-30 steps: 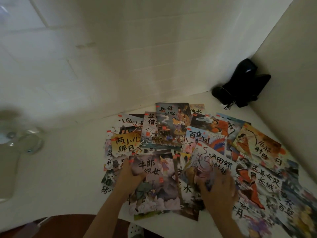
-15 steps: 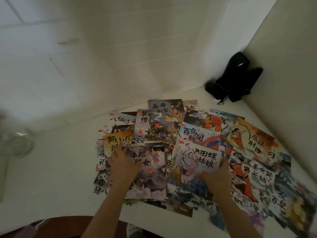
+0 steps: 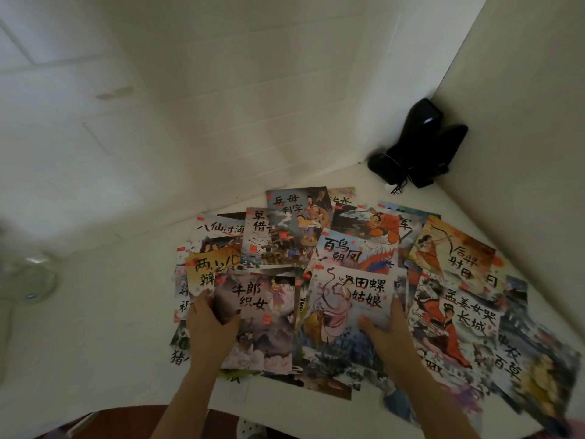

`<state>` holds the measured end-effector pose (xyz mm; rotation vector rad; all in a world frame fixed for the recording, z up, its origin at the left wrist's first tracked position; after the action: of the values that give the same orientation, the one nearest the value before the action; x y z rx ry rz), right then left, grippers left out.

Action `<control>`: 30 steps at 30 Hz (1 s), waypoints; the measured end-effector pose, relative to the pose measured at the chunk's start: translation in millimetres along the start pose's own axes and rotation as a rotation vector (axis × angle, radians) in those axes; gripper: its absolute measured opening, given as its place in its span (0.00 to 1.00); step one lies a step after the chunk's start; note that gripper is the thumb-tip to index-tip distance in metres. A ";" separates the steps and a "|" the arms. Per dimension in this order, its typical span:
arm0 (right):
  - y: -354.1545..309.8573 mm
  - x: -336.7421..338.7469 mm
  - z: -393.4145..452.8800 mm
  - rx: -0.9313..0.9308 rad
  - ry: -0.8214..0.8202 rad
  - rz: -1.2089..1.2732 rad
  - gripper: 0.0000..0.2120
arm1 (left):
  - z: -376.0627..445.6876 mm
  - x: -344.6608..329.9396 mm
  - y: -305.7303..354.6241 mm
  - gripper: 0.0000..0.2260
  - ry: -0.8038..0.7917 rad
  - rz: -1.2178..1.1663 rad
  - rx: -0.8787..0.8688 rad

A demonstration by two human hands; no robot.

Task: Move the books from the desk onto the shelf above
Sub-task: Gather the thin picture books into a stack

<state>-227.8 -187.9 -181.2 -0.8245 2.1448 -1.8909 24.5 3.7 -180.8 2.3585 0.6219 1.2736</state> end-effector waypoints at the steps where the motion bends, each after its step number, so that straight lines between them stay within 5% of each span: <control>1: -1.8 3.9 -1.0 0.005 0.000 0.012 0.40 | 0.4 0.3 -1.2 0.35 -0.009 -0.010 -0.006; 6: -39.1 47.7 -0.6 0.114 0.115 0.106 0.27 | -3.6 7.2 -3.1 0.25 -0.054 -0.086 -0.059; 10: -64.8 24.9 -4.8 0.147 0.089 0.091 0.30 | -8.5 11.6 2.2 0.04 -0.064 -0.238 -0.002; 12: -57.6 -17.9 -8.5 0.118 0.008 0.005 0.35 | -13.1 14.1 5.4 0.09 -0.067 -0.292 0.026; 15: -48.2 -92.7 -21.7 0.116 -0.082 0.018 0.30 | -11.0 19.2 7.7 0.12 -0.132 -0.385 0.112; 18: -40.4 -138.4 -32.5 0.096 -0.102 -0.113 0.29 | -7.9 20.1 12.1 0.06 -0.151 -0.348 0.094; 21: -34.5 -151.6 -37.4 0.178 -0.078 -0.485 0.28 | -0.7 14.6 12.0 0.23 -0.091 -0.225 0.139; 23: -31.0 -154.3 -37.2 0.169 -0.085 -0.587 0.30 | 8.1 10.7 10.7 0.25 -0.128 -0.233 0.226; 26: -22.8 -151.7 -31.0 0.127 -0.093 -0.486 0.34 | 18.8 9.0 12.6 0.20 -0.256 -0.320 0.282; 30: -27.3 -135.9 -20.7 0.033 -0.105 -0.190 0.36 | 3.9 20.9 17.2 0.17 -0.325 -0.299 0.025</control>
<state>-116.2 -103.1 -182.7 -1.1304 2.0319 -1.9157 41.5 0.4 -159.5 2.3122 0.8453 0.7388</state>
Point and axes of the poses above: each hand's wrist, its own z-axis towards the middle knuckle, its own x-axis out of the back of the hand, y = z × x, the point moved 2 cm from there along z, towards the middle knuckle, and after that the axes turned 15 degrees about x, right-handed, at the moved point
